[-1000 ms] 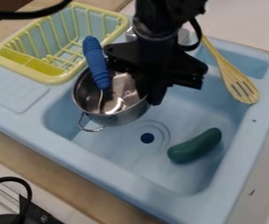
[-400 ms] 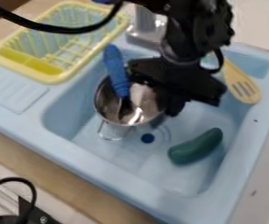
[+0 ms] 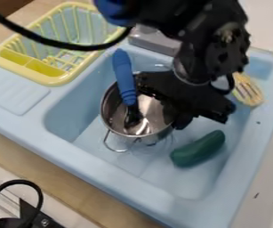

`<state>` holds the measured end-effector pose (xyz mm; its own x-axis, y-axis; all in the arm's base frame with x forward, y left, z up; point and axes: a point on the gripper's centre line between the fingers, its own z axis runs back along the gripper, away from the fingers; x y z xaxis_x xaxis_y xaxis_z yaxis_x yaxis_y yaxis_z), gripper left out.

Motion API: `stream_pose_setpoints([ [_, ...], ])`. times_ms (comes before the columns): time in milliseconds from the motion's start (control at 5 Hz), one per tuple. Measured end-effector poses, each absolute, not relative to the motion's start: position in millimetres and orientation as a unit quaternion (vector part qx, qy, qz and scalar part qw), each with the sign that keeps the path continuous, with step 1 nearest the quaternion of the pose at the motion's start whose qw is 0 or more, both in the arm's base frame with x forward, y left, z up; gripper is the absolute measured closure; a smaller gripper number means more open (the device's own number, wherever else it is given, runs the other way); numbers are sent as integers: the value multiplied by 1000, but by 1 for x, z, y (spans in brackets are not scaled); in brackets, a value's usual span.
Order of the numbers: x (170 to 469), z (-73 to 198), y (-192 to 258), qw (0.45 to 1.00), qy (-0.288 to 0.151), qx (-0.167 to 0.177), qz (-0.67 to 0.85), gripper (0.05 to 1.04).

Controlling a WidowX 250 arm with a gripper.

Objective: Put the silver pot in the middle inside of the sink

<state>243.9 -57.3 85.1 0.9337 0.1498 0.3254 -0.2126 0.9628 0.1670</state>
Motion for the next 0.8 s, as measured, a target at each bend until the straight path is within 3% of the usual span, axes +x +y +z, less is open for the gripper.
stream_pose_setpoints([
  [400, 245, 71, -55, 982, -130, 92, 103, 1027],
  [600, 248, 65, -47, 985, -128, 49, 105, 1027],
  [800, 248, 73, -41, 982, -143, 40, 114, 1012],
])
